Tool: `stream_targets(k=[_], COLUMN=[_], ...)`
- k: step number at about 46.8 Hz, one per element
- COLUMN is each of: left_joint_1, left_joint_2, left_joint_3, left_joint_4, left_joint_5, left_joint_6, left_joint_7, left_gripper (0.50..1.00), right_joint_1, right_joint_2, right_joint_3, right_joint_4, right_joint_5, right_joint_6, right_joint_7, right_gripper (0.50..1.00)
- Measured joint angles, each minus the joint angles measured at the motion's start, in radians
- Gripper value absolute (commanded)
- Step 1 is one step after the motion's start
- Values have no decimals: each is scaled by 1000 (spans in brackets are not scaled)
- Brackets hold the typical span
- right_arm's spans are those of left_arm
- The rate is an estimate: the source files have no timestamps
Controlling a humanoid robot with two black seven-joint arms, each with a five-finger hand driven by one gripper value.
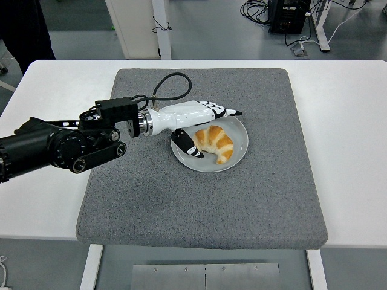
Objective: Place the bread on the plate
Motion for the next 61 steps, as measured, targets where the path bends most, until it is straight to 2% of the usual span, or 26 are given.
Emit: stream_targets(k=[9, 18, 25, 38, 50, 61], left_joint_1=[-81, -149, -181, -168, -95, 12], left_joint_2=[115, 211, 259, 305, 292, 156], left_joint_3=[-44, -104, -111, -201, -252, -377], left_joint_4=[-94, -99, -98, -68, 57, 252], left_joint_5=[-119, -307, -411, -713, -892, -965], left_joint_6=[-44, -113, -128, -125, -122, -132], left_joint_7=[5, 11, 18, 118, 124, 152], left_gripper=[971, 971, 972, 972, 972, 971], right_joint_1=[0, 0, 0, 0, 0, 0], right_joint_2=[0, 0, 0, 0, 0, 0], right_joint_3=[0, 0, 0, 0, 0, 0], right_joint_4=[0, 0, 0, 0, 0, 0], right_joint_5=[0, 0, 0, 0, 0, 0], right_joint_6=[0, 0, 0, 0, 0, 0], right_joint_7=[0, 0, 0, 0, 0, 0], right_gripper=[1000, 1000, 1000, 1000, 1000, 1000])
